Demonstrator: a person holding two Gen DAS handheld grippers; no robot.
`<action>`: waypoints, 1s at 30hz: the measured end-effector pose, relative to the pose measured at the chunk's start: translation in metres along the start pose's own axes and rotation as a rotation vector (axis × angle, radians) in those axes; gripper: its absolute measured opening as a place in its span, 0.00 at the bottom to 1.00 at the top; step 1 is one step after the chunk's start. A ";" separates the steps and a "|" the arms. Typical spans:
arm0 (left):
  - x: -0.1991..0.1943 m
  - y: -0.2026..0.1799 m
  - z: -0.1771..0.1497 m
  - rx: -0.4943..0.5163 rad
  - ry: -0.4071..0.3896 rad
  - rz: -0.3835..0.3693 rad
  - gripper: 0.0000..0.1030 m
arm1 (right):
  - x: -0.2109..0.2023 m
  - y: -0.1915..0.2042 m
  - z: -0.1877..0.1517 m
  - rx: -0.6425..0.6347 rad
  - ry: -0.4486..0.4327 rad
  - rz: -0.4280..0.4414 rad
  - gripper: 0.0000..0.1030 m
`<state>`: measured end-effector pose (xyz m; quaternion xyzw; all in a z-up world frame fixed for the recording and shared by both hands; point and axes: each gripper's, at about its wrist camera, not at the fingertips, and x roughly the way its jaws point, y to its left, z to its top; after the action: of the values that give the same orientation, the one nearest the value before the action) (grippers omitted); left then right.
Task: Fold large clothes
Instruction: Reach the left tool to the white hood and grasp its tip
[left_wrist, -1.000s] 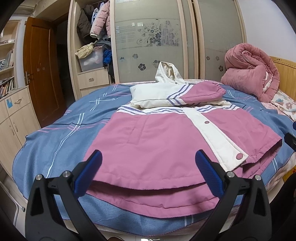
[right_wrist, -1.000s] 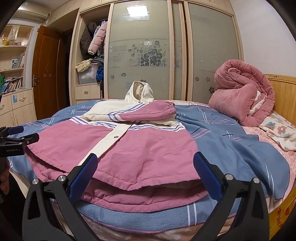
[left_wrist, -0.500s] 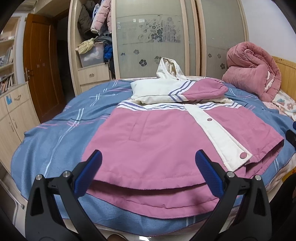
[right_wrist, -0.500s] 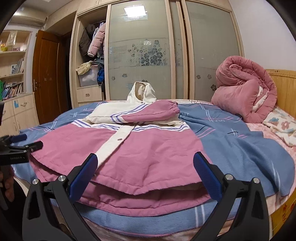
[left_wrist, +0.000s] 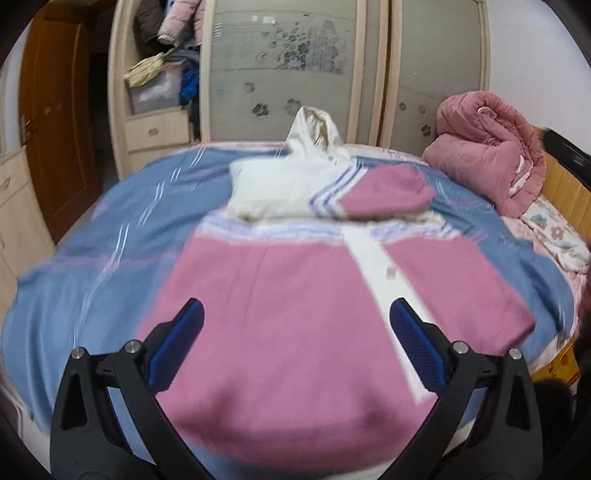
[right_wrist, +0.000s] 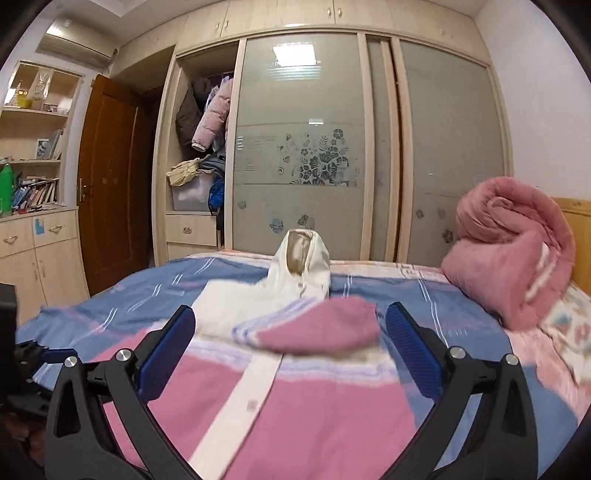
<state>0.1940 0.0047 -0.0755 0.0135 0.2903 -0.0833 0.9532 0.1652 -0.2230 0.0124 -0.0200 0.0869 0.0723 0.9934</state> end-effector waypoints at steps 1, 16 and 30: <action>0.008 -0.002 0.022 0.018 0.002 0.002 0.98 | 0.011 -0.005 0.008 0.011 -0.022 0.006 0.99; 0.289 -0.064 0.285 0.243 0.059 0.156 0.98 | 0.115 -0.101 -0.067 0.334 0.028 -0.033 0.99; 0.546 -0.030 0.370 0.028 0.263 0.337 0.56 | 0.138 -0.132 -0.080 0.414 0.043 -0.046 0.99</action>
<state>0.8394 -0.1343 -0.0707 0.0859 0.4047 0.0757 0.9073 0.3051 -0.3383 -0.0870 0.1810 0.1208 0.0300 0.9756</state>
